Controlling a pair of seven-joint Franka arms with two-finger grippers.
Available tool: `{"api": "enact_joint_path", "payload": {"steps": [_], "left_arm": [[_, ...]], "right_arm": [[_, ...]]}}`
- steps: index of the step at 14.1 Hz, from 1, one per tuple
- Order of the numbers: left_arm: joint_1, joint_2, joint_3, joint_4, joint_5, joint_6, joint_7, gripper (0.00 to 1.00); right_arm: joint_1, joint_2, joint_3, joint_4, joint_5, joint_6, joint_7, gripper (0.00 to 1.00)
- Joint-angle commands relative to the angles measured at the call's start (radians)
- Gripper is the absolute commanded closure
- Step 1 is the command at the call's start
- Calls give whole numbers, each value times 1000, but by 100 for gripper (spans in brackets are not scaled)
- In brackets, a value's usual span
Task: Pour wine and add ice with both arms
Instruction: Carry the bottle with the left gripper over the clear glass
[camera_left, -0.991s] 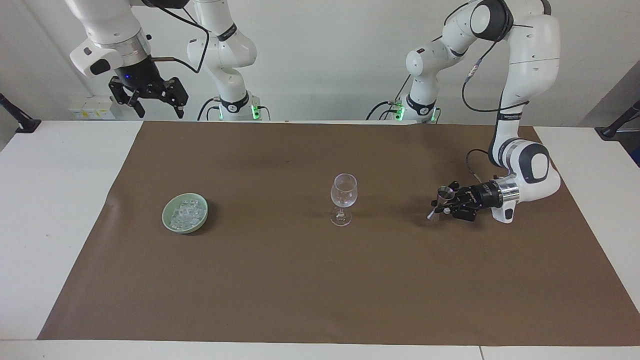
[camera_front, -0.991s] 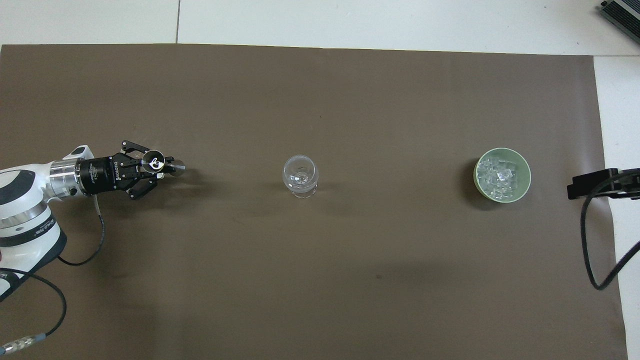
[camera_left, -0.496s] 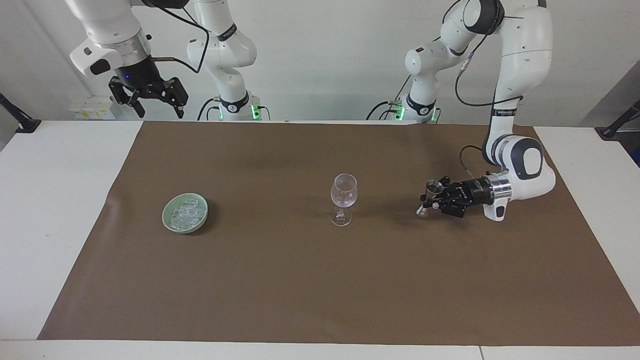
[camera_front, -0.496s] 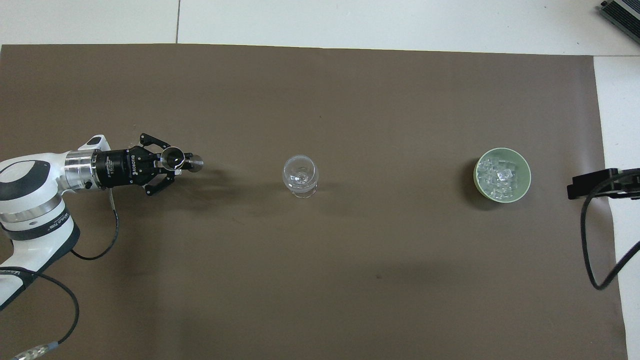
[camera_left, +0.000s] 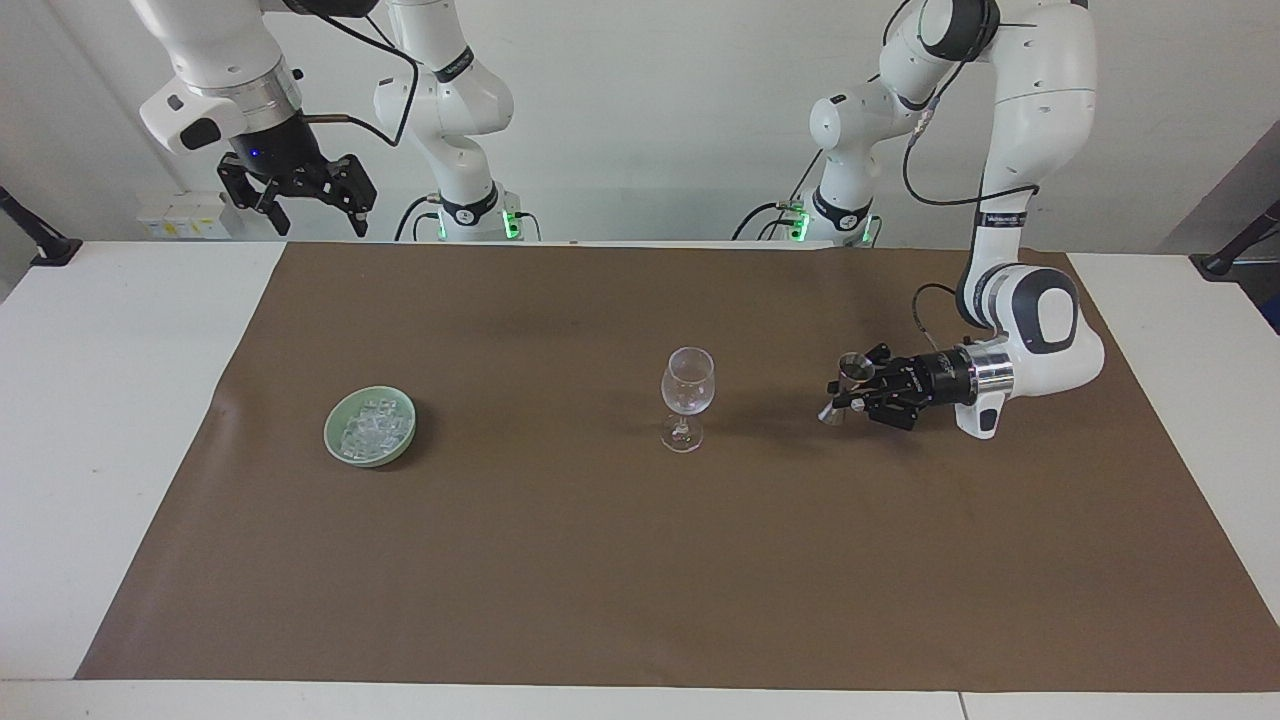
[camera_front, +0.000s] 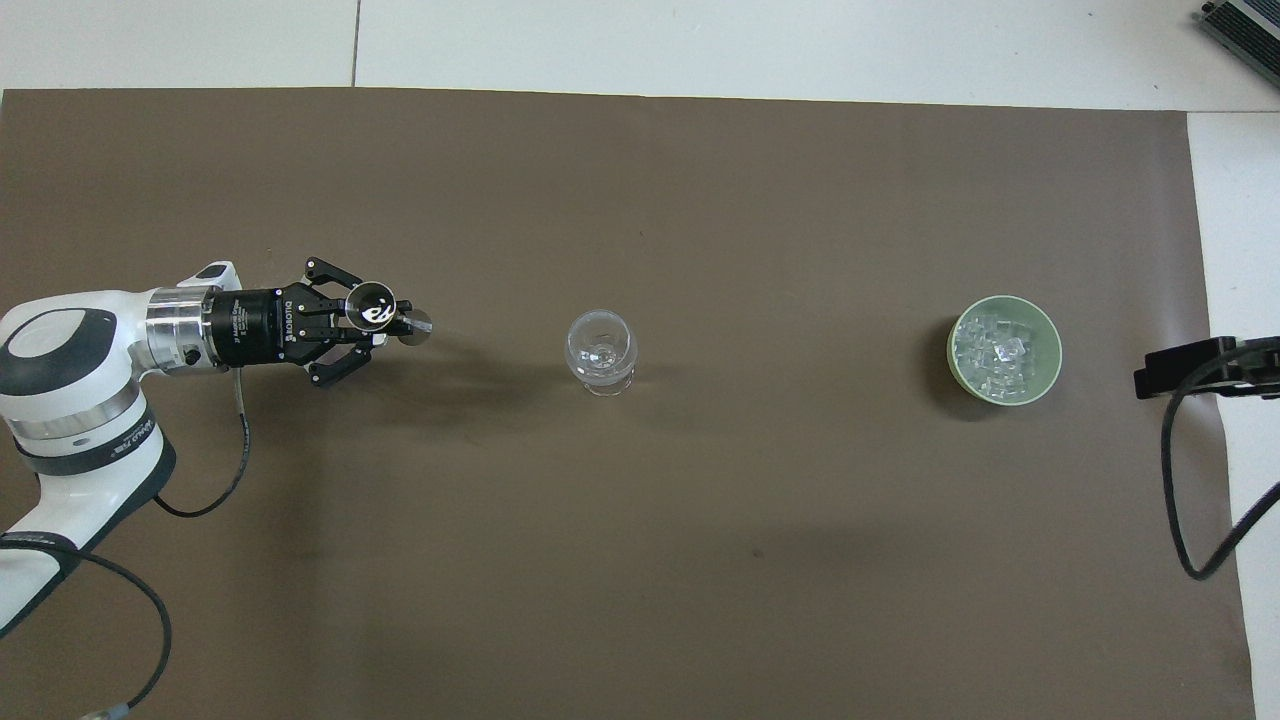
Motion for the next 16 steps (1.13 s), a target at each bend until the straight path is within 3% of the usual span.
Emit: {"api": "enact_joint_path", "payload": {"steps": [1,10,14,16], "left_arm": [[-10,-21,-15,-5,-26,16,-49,100],[-30,-64,-84,22,-37,94,-101,100],[-130,-220,-82,4,-37,248,-260,100],[-160,-240,-81,2,-35,272,-271,100]], "right_arm": [[-6,-8,1,0,7,-16,-26,0],[-6,-8,1,0,7,-16,-26,0],[-6,-8,1,0,7,-16,-25,0],[-6,-8,1,0,7,-16,-26,0]]}}
